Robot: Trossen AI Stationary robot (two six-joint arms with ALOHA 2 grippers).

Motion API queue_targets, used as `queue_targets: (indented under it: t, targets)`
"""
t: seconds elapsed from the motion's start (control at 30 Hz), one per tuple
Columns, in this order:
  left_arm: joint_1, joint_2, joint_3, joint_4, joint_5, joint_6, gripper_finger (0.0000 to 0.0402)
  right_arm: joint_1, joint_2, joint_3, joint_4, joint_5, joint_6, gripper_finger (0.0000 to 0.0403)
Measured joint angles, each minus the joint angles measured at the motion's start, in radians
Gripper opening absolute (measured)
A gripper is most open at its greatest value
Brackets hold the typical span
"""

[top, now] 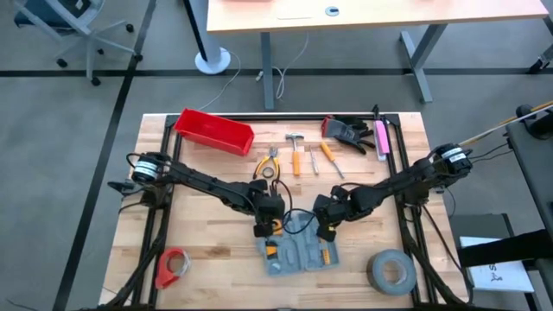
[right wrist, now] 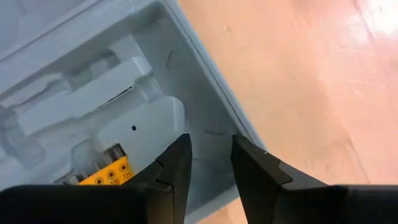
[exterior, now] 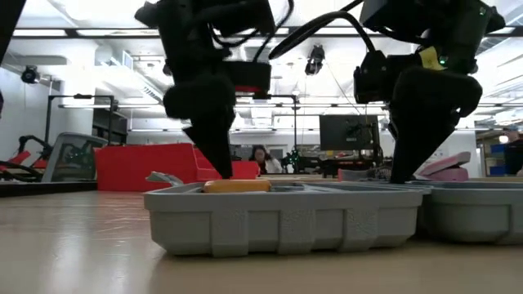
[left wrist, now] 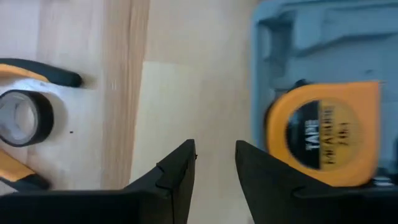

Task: Prefit tool cases
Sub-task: Remove the bottom yellow screwdriver bit set set from the prefit tool case to the table

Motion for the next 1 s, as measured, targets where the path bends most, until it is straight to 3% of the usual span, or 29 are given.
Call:
queue_targets:
  t: [0.23, 0.4, 0.7, 1.0]
  targets:
    - [-0.013, -0.019, 0.004, -0.009, 0.143, -0.051, 0.0132, -0.033, 0.0, 0.0, 0.003, 0.017, -0.03, 0.0103]
    - [-0.046, -0.009, 0.003, -0.019, 0.184, -0.076, 0.0131, -0.049, 0.0, 0.0, 0.004, 0.019, -0.033, 0.0109]
    - [-0.063, 0.002, 0.001, -0.012, 0.175, -0.082, 0.0133, -0.05, 0.0, 0.0, 0.01, 0.018, -0.035, 0.0099]
    - [-0.047, 0.017, -0.023, -0.004, 0.058, -0.077, 0.012, -0.05, -0.001, 0.0, 0.026, 0.015, -0.043, 0.0091]
